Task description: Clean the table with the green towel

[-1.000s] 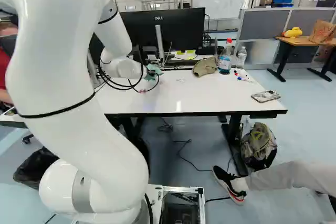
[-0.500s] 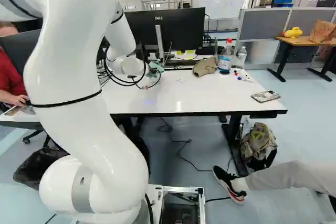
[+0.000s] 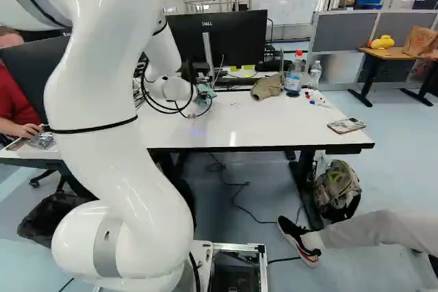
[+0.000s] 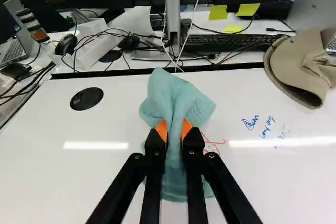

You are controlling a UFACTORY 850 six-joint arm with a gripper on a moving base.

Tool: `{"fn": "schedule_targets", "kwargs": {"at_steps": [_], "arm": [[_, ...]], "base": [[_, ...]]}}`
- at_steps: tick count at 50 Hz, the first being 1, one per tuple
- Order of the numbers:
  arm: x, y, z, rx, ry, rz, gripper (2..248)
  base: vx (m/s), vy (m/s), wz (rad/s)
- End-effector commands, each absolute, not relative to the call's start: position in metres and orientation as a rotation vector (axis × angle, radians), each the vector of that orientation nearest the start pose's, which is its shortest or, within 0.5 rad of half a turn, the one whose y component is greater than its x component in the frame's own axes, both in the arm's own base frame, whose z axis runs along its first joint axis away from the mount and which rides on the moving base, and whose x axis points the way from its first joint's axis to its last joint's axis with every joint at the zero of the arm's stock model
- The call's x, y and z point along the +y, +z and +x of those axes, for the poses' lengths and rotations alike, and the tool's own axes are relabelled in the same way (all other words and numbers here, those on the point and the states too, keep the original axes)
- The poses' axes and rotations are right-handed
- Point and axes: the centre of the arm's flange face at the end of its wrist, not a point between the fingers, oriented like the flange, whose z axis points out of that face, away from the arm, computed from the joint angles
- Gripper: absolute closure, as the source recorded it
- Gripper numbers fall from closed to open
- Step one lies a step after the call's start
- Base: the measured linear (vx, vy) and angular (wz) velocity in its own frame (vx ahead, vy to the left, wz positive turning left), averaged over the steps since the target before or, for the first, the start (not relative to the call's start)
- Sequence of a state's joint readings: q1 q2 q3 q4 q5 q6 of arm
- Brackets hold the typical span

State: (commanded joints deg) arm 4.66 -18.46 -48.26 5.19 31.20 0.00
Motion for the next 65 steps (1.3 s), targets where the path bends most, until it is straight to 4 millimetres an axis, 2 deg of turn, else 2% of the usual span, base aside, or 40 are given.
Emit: {"fn": "schedule_targets", "kwargs": {"at_steps": [18,65], "arm": [[0.04,0.374,0.546,0.031,-1.524,-2.704,202],[0.04,0.372,0.545,0.03,-1.489,-2.724,202]], "base": [[0.0,0.0,0.0],[0.0,0.0,0.0]]}}
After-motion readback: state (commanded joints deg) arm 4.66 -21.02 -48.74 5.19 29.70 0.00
